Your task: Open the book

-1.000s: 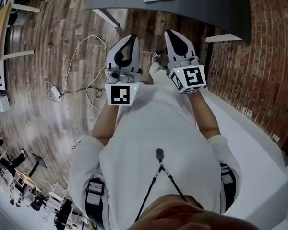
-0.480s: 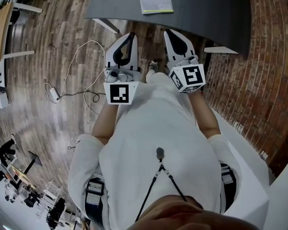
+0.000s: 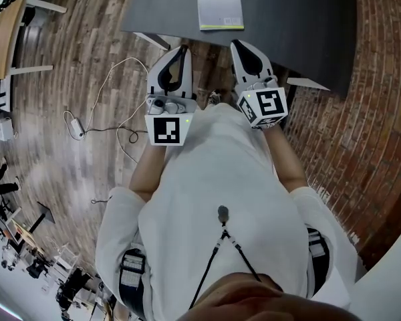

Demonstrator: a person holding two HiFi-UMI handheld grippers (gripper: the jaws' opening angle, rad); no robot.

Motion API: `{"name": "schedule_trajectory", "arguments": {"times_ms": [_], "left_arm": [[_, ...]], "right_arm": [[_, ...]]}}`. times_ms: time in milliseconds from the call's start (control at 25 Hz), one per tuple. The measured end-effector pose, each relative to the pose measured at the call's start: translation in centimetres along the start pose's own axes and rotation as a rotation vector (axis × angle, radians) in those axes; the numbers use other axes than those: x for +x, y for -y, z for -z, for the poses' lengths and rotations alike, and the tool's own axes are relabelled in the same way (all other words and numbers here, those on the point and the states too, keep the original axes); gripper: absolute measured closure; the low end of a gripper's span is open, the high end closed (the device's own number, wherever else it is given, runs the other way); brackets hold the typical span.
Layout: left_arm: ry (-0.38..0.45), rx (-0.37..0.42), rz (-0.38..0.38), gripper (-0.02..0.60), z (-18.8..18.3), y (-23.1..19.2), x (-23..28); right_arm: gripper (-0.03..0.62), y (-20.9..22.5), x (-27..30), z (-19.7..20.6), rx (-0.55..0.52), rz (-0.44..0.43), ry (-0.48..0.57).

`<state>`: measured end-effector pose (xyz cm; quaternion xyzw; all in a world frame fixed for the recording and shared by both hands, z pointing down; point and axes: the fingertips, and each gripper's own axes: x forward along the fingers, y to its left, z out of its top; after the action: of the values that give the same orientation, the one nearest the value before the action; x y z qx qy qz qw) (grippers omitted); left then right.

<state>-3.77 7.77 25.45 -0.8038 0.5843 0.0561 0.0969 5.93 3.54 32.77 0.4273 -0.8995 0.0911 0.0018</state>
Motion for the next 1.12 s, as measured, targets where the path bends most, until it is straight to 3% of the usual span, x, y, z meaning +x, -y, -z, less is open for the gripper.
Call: {"name": "schedule_trajectory", "arguments": {"times_ms": [680, 1120], "left_arm": [[-0.015, 0.001, -0.025, 0.559, 2.0, -0.7, 3.9], [-0.014, -0.028, 0.017, 0.558, 3.8, -3.1, 7.5]], "right_arm": [[0.556, 4.2, 4.0, 1.5, 0.009, -0.016, -0.06], [0.556, 5.4, 7.5, 2.1, -0.016, 0.004, -0.103]]}}
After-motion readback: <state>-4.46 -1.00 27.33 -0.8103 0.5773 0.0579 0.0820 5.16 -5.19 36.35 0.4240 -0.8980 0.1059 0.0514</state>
